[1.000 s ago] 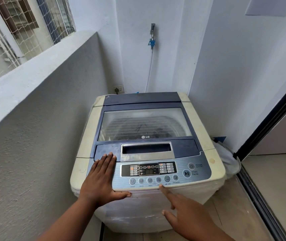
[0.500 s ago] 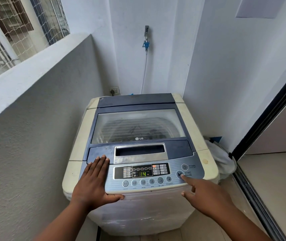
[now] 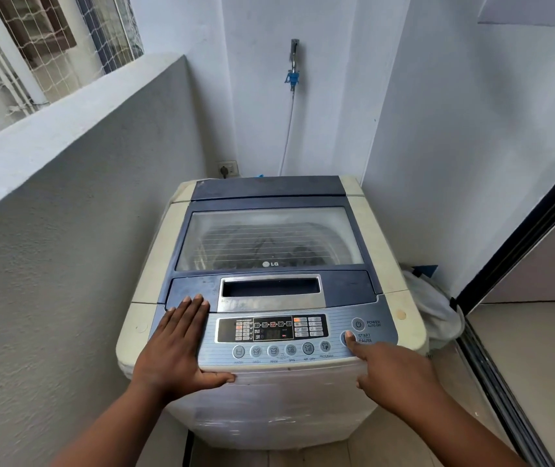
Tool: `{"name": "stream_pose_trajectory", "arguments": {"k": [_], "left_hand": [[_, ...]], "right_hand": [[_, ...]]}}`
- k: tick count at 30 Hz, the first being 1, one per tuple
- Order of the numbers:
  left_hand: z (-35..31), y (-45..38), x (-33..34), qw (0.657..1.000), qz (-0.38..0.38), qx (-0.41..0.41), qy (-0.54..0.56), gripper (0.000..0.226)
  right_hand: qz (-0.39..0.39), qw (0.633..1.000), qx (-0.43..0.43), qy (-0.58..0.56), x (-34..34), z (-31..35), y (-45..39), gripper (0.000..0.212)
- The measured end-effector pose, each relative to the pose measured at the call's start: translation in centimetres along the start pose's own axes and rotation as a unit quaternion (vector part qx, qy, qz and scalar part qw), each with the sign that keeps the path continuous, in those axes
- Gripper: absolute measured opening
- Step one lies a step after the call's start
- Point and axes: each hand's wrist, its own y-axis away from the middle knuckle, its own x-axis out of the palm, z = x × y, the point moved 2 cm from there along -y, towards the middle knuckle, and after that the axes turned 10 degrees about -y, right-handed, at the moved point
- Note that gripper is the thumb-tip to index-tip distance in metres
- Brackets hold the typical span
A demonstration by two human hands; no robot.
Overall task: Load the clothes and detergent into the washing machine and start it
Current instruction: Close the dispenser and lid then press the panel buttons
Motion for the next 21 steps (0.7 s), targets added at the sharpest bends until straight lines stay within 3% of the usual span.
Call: {"name": "stream_pose_trajectory", "arguments": {"k": [6,13,18,21], "left_hand": [[-0.1,-0.1,-0.1,1.000,-0.001,0.000,0.004,0.131],[-0.2,0.0,-0.4,1.000,0.025,-0.006,0.009,0.130],[-0.3,0.4,-1.1,1.000,0.025,-0.007,0.012,0.129],[-0.3,0.5,-1.1,1.000,0.023,-0.010,0.015,0.128]], "right_hand": [[0.039,0.997,-0.005,0.071,-1.5,0.3,-0.9,0.060],[0.023,0.996,-0.008,0.086,-1.5,2.3,-1.5,0.025],[0.011,0.994,-0.033,0.104,-1.3,3.4,-1.0,0.034],[0.055,0.997,-0.015,0.059,-0.1,2.4,0.4,0.067]]}}
